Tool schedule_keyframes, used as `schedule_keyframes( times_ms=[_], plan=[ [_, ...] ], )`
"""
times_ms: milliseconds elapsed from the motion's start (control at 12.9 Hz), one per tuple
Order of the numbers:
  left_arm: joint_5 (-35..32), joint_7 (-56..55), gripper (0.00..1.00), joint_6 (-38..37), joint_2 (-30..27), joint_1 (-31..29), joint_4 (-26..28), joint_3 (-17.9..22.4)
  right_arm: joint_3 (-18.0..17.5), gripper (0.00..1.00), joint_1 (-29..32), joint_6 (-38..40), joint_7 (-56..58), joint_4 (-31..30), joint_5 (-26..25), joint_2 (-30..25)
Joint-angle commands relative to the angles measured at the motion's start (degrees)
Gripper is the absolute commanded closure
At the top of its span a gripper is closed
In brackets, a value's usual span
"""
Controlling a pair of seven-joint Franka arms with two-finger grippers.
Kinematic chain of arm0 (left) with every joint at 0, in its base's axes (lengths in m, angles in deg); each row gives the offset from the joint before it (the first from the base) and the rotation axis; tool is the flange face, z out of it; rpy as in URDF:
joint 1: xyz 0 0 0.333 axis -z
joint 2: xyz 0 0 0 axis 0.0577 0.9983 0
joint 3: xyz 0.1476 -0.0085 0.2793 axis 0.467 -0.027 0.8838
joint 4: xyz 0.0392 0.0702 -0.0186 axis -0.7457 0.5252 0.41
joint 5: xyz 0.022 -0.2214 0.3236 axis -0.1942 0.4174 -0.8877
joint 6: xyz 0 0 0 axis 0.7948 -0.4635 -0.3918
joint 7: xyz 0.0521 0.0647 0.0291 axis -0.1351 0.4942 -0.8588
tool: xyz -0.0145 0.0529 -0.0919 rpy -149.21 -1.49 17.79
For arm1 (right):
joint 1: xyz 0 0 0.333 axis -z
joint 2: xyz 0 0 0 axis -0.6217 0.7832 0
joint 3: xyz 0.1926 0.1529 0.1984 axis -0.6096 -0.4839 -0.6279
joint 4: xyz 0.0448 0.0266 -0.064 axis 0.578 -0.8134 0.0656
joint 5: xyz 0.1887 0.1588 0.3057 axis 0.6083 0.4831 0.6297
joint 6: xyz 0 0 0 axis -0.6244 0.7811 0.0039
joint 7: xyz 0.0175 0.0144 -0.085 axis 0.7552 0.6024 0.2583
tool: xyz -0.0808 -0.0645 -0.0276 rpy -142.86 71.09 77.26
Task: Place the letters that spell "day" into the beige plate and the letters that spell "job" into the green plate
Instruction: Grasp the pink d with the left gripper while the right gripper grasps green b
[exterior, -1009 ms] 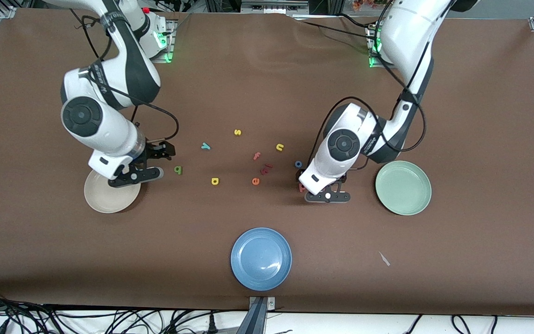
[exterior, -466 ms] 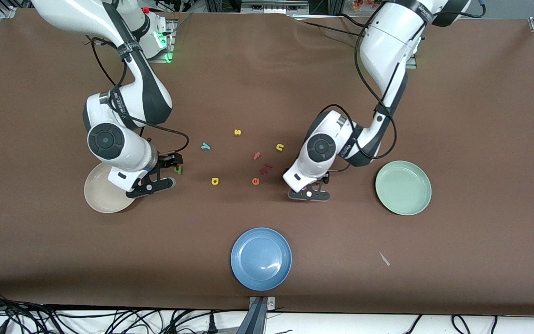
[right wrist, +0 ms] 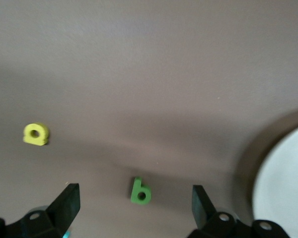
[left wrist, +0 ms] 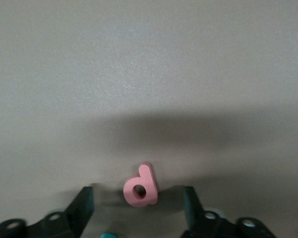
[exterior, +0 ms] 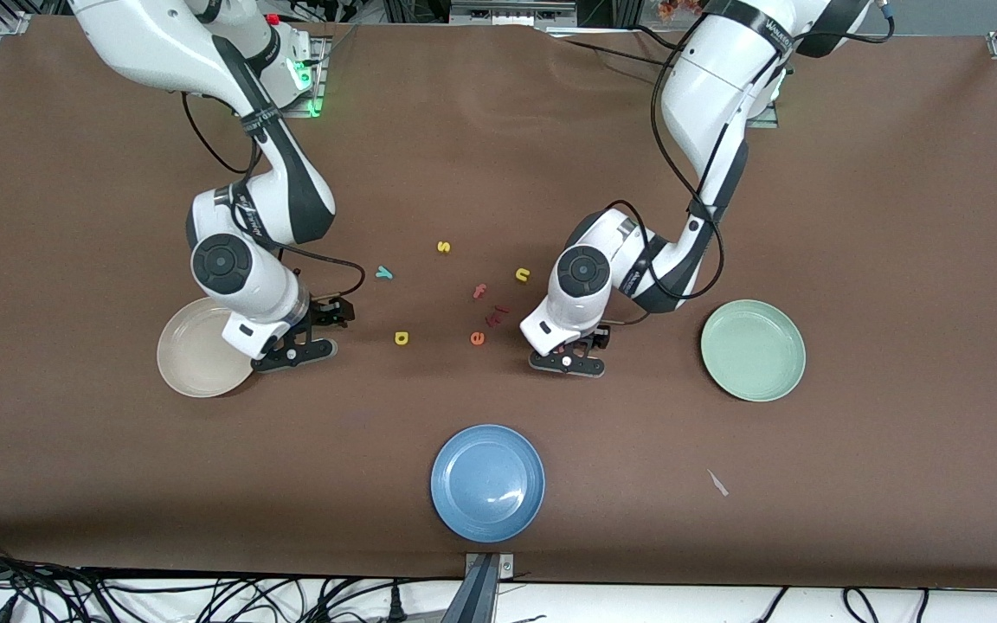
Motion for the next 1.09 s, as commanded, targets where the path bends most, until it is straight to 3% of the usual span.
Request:
schedule_keyframes(
  times_ms=[0,233,310,621,853,931,1009],
  plan=[
    [-1.6,0.4,0.66,0.0,0.4,0.0,-1.6,0.3,-0.1,0.00,-0.2,-4.6,-0.8,-5.4,0.6,-1.4],
    [-1.7,0.3,0.82,0.0,0.8,0.3,-1.5,0.3,-0.1,0.00,-0.2,-9.5,-0.7,-9.2,0.6,-1.6],
    [-1.6,0.3,0.98,0.0,0.7,0.2,-1.5,0.3,-0.1,0.00,-0.3,-12.8,-0.7,-11.6,0.6,-1.8],
    [-1.6,0.2,1.00,-3.9,-2.7,-1.5,-1.6,0.5,-0.2,0.01,-0.3,-16.1,-0.8,-13.9,0.6,-1.8],
    [-1.8,0.9,1.00,-14.3,-8.5,-5.5,-1.7,0.5,-0.3,0.17,-0.3,-17.0,-1.4,-14.9,0.6,-1.8],
    [-1.8,4.0,1.00,-16.8,-8.9,-6.2,-1.7,0.6,-0.3,0.28,-0.3,-17.3,-1.4,-14.9,0.6,-1.8],
    [-1.7,8.6,1.00,-19.0,-9.4,-6.9,-1.6,1.5,-0.3,0.28,-0.3,-17.4,-1.4,-14.9,0.6,-1.7]
  ],
)
